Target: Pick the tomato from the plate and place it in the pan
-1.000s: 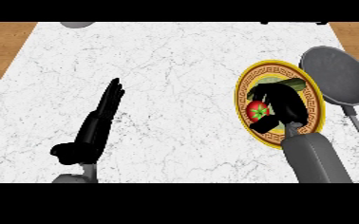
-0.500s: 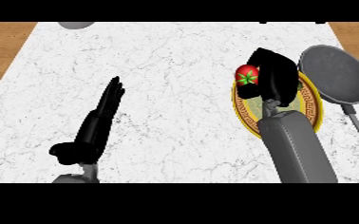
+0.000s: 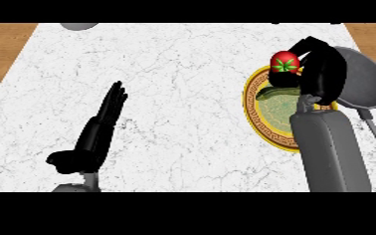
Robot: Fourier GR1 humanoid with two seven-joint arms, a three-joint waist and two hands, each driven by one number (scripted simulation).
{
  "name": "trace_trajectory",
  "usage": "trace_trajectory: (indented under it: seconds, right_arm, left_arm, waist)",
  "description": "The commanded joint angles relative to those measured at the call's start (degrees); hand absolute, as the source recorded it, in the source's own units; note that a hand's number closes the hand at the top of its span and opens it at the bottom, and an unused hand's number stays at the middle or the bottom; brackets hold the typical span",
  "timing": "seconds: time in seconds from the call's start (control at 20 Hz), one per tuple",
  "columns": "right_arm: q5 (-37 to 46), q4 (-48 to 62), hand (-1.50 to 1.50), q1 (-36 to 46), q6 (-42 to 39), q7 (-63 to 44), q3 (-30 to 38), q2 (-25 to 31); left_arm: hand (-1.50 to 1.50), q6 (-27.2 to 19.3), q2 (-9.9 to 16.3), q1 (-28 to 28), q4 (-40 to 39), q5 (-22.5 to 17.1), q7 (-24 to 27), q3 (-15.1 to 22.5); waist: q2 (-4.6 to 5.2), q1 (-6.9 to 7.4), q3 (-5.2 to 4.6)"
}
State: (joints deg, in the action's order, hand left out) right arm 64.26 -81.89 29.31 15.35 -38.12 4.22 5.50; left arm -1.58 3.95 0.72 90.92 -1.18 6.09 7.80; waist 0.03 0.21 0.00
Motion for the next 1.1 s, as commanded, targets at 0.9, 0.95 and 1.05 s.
trace_trajectory:
  seconds: [0.9,0.95,1.05]
  right_arm:
    - [-20.57,45.66,1.5,7.62,30.79,40.14,25.33,23.88]
    - [-20.04,50.51,1.5,11.2,32.92,40.6,26.16,24.17]
    - [-20.12,54.75,1.5,12.59,33.45,42.42,27.39,26.37]
  left_arm:
    - [0.0,0.24,-1.65,1.1,-0.66,0.23,-0.04,-0.22]
    - [0.0,1.57,-0.99,2.7,-2.15,-0.01,0.25,-0.36]
    - [0.0,0.32,-2.02,2.37,-1.04,1.5,0.09,1.18]
  waist:
    - [0.51,1.11,0.15]
    - [0.86,1.84,0.2]
    - [1.19,2.73,0.29]
